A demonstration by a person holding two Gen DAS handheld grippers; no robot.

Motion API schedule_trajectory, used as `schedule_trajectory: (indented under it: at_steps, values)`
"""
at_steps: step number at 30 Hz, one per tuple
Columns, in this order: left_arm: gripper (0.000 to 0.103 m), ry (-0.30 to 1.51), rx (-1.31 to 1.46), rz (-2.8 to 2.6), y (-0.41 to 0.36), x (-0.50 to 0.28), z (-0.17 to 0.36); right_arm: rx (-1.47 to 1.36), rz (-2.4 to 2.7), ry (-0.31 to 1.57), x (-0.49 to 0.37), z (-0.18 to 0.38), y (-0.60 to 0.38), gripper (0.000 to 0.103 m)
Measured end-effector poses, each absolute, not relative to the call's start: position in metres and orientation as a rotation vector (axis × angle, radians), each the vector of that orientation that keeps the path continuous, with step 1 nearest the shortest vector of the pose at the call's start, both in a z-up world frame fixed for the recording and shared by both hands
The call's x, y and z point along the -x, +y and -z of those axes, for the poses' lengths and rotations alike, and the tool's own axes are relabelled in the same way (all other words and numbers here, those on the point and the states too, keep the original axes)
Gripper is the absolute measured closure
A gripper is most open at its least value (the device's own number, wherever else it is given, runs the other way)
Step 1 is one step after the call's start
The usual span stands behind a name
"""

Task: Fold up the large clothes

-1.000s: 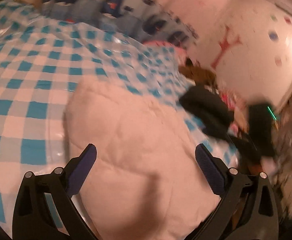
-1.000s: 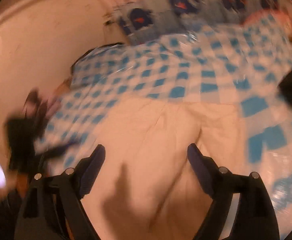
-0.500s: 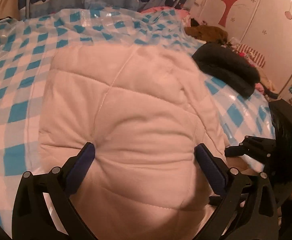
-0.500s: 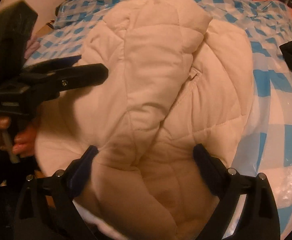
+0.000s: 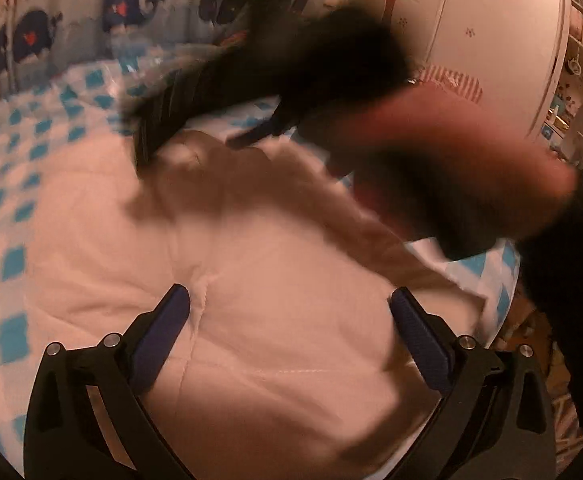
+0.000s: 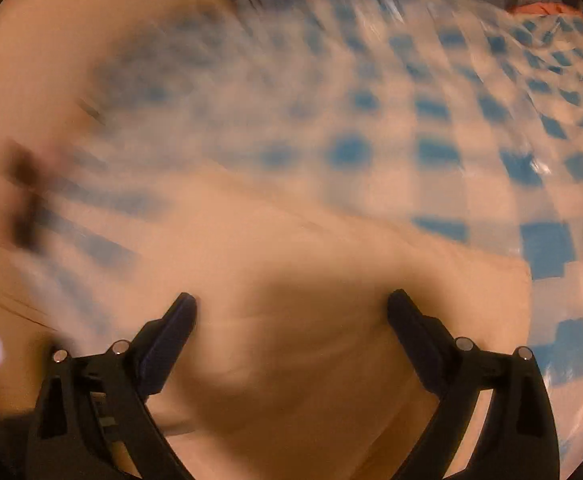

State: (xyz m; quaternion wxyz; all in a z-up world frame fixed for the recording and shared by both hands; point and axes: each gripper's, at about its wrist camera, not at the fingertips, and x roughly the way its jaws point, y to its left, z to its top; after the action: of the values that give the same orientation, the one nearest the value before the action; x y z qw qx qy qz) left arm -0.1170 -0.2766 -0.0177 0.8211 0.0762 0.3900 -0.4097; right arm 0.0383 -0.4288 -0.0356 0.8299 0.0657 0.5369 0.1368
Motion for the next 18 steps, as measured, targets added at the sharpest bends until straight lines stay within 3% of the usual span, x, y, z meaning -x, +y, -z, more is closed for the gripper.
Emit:
schedule_trajectory:
  at_steps: [2,4,8,12,15,18]
  values:
    - [0.008,0.849,-0.159,0.875,-0.279,0.106,0.029,-0.333,-0.378,1.127,-0.044,0.08,-0.449,0.005]
    - [0.007,0.862,-0.21,0.871,-0.289,0.103,0.036,-0.355,-0.374,1.093,-0.041,0.088,-0.454,0.005]
    - [0.007,0.836,-0.258,0.85,-0.291,0.113,0.035,-0.34,-0.378,1.084,-0.034,0.077,-0.45,0.006]
    - [0.008,0.788,-0.213,0.877,-0.264,0.13,-0.006,-0.379,-0.372,0.985,0.009,0.021,-0.46,0.006]
    - [0.008,0.716,-0.125,0.861,-0.225,0.143,-0.028,-0.243,-0.371,0.936,0.064,-0.009,-0.448,0.006]
    - [0.008,0.826,-0.05,0.846,-0.205,0.134,-0.005,-0.086,-0.284,1.042,0.09,0.02,-0.437,0.006]
